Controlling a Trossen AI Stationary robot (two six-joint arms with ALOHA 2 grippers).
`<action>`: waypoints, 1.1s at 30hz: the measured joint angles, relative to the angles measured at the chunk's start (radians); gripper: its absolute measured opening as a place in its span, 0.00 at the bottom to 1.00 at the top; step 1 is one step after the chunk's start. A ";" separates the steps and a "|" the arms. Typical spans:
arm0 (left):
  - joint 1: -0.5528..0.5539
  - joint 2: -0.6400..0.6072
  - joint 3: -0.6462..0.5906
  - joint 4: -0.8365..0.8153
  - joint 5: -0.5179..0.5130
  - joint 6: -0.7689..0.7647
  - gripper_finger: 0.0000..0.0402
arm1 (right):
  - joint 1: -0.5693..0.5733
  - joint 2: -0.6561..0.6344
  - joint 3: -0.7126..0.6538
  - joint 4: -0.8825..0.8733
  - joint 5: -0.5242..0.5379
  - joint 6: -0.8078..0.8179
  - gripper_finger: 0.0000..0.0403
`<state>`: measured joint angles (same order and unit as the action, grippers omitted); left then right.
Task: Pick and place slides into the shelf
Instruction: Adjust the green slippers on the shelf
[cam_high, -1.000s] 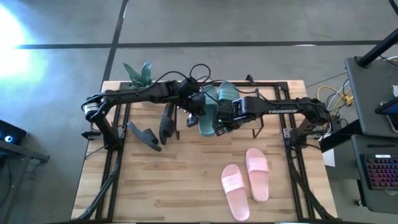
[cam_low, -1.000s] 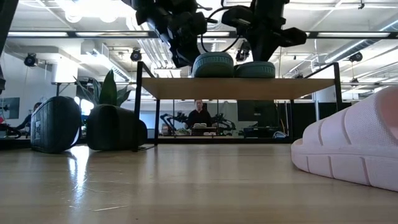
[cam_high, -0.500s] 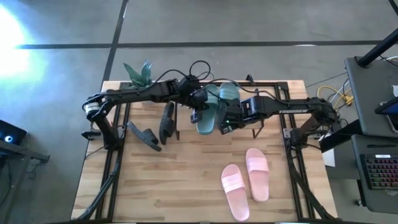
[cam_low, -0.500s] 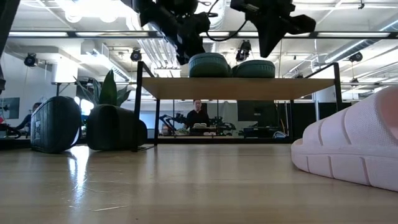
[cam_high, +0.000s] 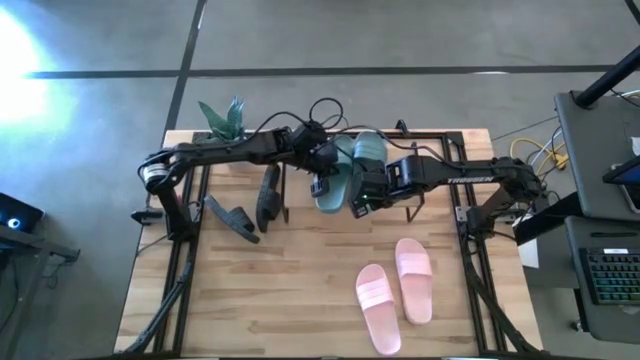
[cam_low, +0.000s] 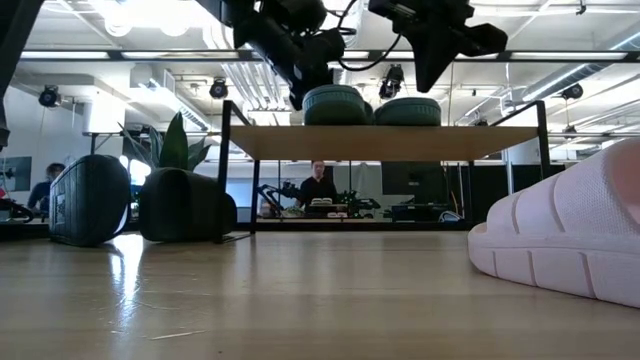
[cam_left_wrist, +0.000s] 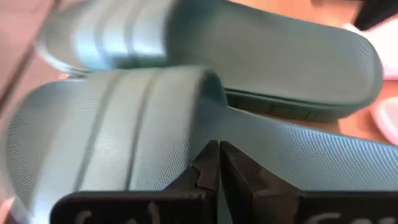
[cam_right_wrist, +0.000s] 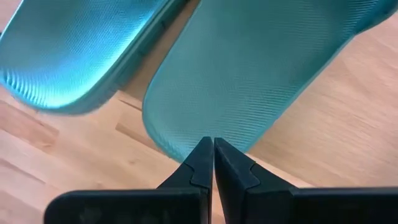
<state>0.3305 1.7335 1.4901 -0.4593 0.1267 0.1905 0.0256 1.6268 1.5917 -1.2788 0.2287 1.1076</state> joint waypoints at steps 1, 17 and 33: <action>0.001 -0.005 0.001 0.001 -0.014 0.000 0.00 | 0.001 0.000 -0.001 0.000 0.000 0.000 0.02; -0.022 -0.119 -0.006 -0.117 -0.026 -0.004 0.00 | 0.010 -0.001 -0.008 0.002 0.036 -0.023 0.02; 0.028 -0.196 -0.209 -0.083 -0.134 -0.030 0.00 | -0.188 -0.019 0.018 0.229 0.083 -0.195 0.02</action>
<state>0.3587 1.5375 1.2812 -0.5420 -0.0074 0.1602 -0.1627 1.6077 1.6101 -1.0497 0.3116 0.9125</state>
